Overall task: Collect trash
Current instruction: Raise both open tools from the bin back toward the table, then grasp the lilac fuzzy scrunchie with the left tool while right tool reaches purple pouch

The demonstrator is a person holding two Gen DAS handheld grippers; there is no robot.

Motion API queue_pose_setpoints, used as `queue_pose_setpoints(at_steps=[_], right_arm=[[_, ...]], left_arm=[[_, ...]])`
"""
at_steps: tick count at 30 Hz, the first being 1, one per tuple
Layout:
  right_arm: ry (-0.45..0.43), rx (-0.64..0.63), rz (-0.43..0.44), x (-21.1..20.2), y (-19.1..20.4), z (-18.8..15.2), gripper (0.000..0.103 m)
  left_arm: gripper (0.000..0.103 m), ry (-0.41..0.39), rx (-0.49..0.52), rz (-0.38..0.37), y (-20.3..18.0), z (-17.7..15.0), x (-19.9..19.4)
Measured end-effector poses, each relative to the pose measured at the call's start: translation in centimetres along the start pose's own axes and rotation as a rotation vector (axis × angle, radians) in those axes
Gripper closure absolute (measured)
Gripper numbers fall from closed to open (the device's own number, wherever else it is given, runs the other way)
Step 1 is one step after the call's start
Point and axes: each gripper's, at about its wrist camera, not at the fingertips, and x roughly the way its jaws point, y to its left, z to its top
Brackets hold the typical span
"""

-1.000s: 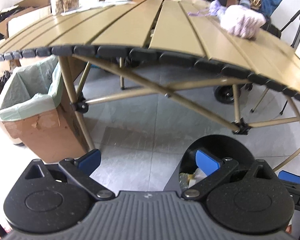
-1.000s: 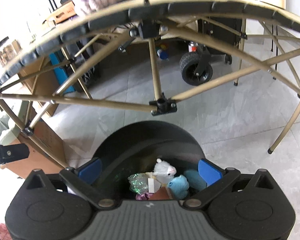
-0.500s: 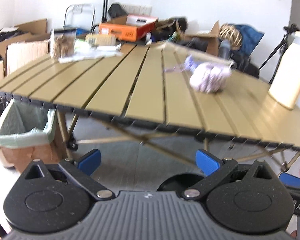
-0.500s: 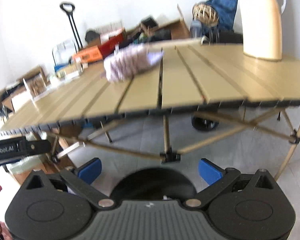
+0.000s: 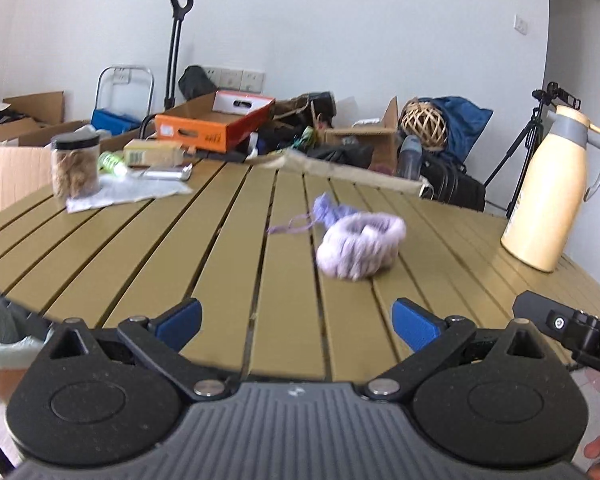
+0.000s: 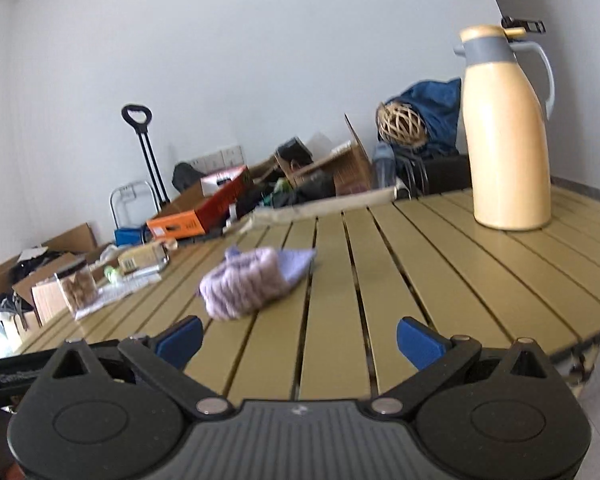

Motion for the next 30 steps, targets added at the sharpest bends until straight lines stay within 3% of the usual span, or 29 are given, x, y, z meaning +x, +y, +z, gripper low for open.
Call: queue_pose_setpoints(at_steps=[6, 12, 19, 23, 28, 30], right_arm=[[-0.062, -0.009, -0.038, 1.5, -0.5, 2.4, 0.000], [-0.070, -0.019, -0.060, 4.6, -2.0, 4.1, 0.000], [-0.065, 0.022, -0.123, 8.4, -4.4, 3.7, 0.000], [-0.055, 0.076, -0.131, 9.5, -5.9, 3.3, 0.000], [-0.041, 0.087, -0.144, 10.1, -6.5, 2.7, 0.000], [-0.037, 0.086, -0.144, 10.2, -6.6, 2.5, 0.000]], left_arm=[[0.000, -0.016, 0.053, -0.045, -1.9, 2.4, 3.1], [0.000, -0.033, 0.106, -0.053, -3.8, 4.1, 7.4], [0.000, 0.011, 0.177, -0.034, -5.6, 4.7, 12.8], [0.000, 0.052, 0.177, -0.060, -6.0, 4.5, 15.2], [0.000, 0.079, 0.171, -0.039, -6.3, 4.1, 17.0], [0.004, 0.094, 0.163, -0.040, -6.4, 4.2, 17.3]])
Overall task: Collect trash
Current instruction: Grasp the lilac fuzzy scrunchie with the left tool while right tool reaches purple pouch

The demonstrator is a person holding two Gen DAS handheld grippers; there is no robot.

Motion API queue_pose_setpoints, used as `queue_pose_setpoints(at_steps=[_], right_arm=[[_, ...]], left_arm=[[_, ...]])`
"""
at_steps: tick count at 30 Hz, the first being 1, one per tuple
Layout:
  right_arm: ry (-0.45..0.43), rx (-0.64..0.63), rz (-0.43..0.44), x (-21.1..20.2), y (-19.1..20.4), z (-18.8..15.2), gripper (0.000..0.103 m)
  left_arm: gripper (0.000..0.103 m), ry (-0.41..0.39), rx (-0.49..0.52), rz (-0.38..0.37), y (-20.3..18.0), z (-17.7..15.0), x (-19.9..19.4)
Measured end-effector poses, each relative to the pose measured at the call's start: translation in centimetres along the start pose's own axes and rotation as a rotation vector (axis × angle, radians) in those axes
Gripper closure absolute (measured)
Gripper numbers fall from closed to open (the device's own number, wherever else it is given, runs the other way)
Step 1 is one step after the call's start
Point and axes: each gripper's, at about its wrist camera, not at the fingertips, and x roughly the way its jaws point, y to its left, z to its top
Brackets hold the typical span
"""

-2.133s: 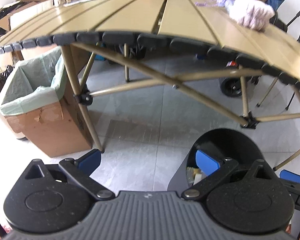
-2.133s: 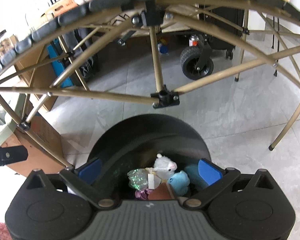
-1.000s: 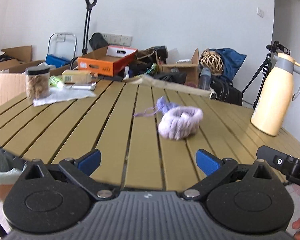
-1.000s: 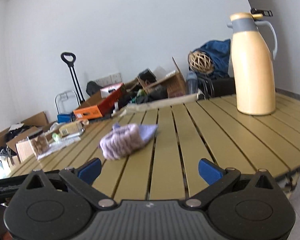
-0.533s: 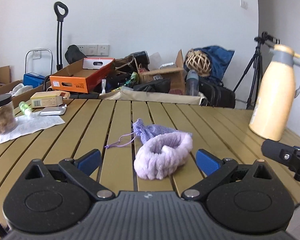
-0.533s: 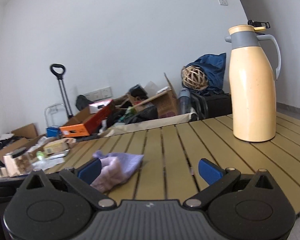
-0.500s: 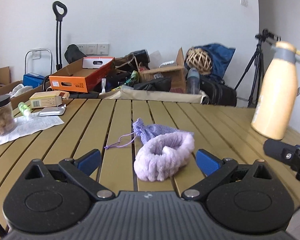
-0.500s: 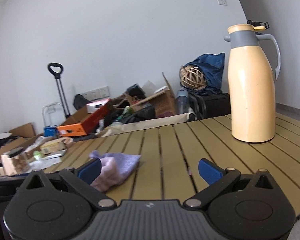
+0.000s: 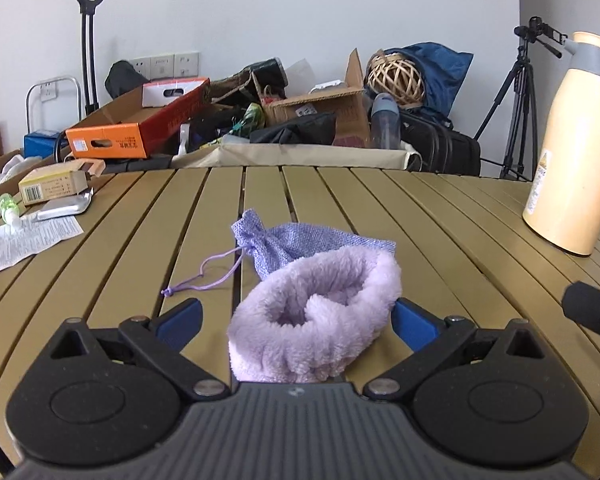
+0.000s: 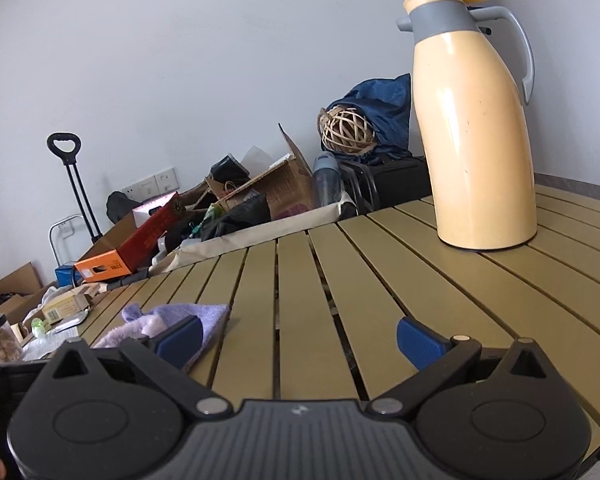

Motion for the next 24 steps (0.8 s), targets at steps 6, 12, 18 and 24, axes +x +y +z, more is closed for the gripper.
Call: queue_pose_setpoints(at_steps=[6, 12, 18, 24], right_arm=[[0.008, -0.003, -0.002, 0.1, 0.0, -0.2, 0.000], [0.018, -0.001, 0.012, 0.2, 0.3, -0.4, 0.000], [0.024, -0.012, 0.037, 0.4, 1.3, -0.6, 0.000], [0.046, -0.048, 0.053, 0.5, 2.8, -0.9, 0.000]], left_arm=[[0.062, 0.020, -0.027, -0.019, 0.6, 0.1, 0.4], [0.071, -0.006, -0.058, -0.013, 1.7, -0.1, -1.0], [0.072, -0.044, -0.071, 0.002, 3.1, -0.3, -3.9], [0.072, -0.060, -0.127, 0.055, 5.8, -0.7, -6.3]])
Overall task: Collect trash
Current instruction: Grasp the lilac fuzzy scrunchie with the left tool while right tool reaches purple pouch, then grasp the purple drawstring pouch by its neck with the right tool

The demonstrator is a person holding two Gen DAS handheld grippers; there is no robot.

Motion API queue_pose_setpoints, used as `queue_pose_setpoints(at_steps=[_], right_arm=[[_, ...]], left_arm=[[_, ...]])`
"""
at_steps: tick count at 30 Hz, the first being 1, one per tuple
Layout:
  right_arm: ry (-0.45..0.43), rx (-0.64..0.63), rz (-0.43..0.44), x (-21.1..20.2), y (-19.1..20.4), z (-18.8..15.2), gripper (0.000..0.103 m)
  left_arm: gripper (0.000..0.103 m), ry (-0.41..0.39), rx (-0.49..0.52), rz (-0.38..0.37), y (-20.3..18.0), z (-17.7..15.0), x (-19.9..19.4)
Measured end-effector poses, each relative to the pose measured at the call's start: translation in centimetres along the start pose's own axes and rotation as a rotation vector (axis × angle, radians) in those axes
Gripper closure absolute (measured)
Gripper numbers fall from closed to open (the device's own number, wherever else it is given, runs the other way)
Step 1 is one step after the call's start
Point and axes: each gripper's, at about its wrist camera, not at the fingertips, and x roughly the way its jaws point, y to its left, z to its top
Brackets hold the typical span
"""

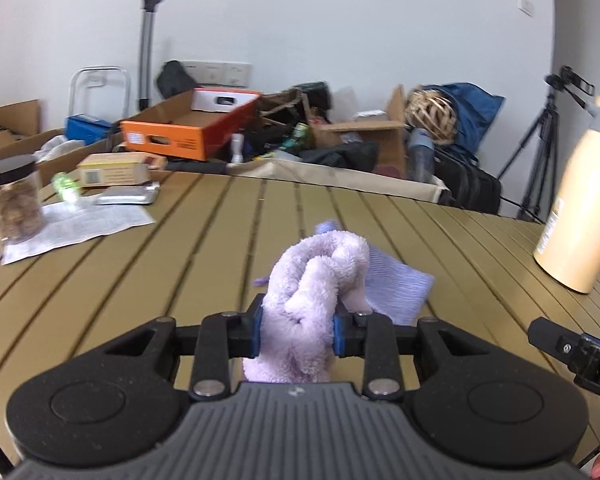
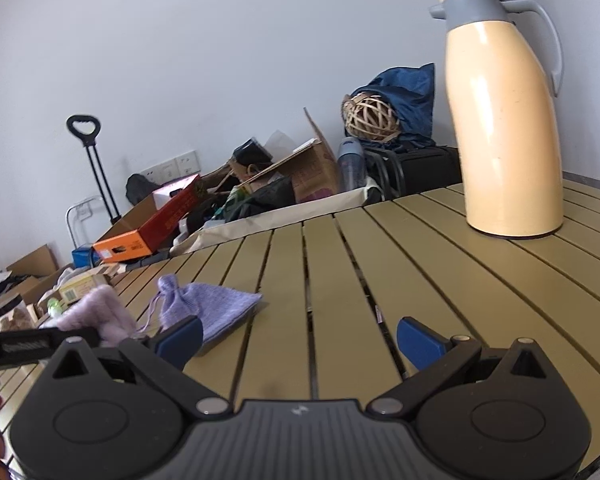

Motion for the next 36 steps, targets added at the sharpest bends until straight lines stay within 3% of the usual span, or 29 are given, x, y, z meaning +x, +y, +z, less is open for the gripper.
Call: queue_pose_setpoints(at_steps=[5, 13, 20, 27, 36], right_arm=[[0.032, 0.016, 0.008, 0.4, 1.9, 0.0, 0.000], [0.093, -0.094, 0.045, 2.9, 7.8, 0.7, 0.000], [0.228, -0.161, -0.017, 8.2, 12.0, 1.9, 0.000], [0.298, -0.178, -0.106, 12.3, 13.9, 2.2, 0.003], [0.315, -0.205, -0.129, 14.2, 14.7, 1.8, 0.038]], left_arm=[[0.072, -0.007, -0.016, 0.035, 2.0, 0.2, -0.8], [0.072, -0.018, -0.080, 0.074, 5.7, 1.3, -1.2], [0.071, -0.012, -0.152, 0.116, 8.9, 2.4, -1.3], [0.071, -0.005, -0.185, 0.122, 10.2, 2.7, -1.2], [0.071, 0.015, -0.204, 0.127, 10.8, 2.6, -0.5]])
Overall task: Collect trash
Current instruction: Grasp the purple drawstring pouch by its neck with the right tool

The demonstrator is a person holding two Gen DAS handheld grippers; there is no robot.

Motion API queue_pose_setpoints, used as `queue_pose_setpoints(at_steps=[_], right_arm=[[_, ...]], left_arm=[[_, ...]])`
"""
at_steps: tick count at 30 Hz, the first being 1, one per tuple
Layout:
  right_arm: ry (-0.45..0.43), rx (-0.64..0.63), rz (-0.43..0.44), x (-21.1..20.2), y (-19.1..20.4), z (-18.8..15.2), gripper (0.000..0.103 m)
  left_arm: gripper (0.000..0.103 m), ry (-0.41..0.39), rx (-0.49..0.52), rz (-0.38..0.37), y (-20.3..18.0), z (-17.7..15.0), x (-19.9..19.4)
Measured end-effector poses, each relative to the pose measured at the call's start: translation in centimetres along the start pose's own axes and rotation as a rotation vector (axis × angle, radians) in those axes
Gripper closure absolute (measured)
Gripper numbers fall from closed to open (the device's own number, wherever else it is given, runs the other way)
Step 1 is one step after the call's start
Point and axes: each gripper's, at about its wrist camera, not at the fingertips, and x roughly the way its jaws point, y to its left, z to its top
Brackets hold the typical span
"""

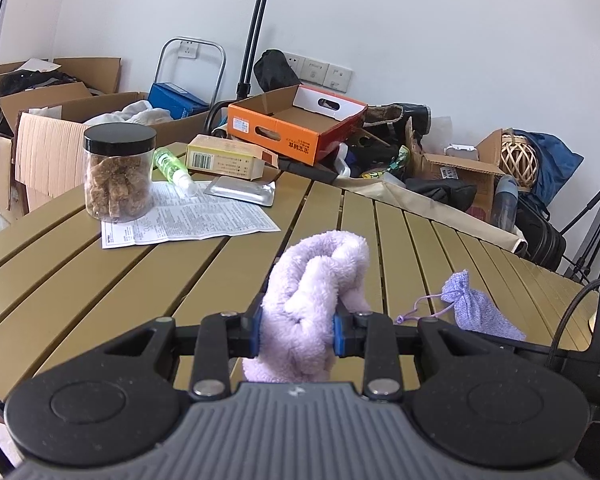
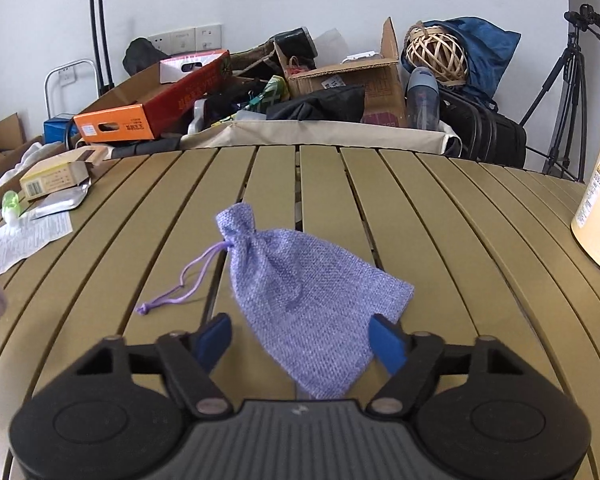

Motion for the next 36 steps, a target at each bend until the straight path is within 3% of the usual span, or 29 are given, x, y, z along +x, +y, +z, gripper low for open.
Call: queue_pose_setpoints(at_steps=[2, 9, 14, 24, 36], right_arm=[[0.002, 0.007, 0.003, 0.2, -0.2, 0.0, 0.049], [-0.003, -0.035, -0.011, 0.2, 0.3, -0.1, 0.071], [-0.013, -0.032, -0.017, -0.1, 0.1, -0.2, 0.098], [-0.166, -0.059, 0.005, -4.6, -0.6, -1.4, 0.101], [-0.271, -0.056, 0.079, -12.9, -2.8, -3.2, 0.101]], left_arm=[[0.071, 0.005, -0.005, 0.003, 0.1, 0.0, 0.2], [0.071, 0.014, -0.004, 0.004, 0.1, -0.1, 0.5], [0.071, 0.014, -0.007, 0.001, 0.1, 0.0, 0.5], [0.071, 0.012, 0.000, -0.017, -0.3, -0.2, 0.0], [0.071, -0.029, 0.013, -0.091, -1.1, -0.7, -3.1]])
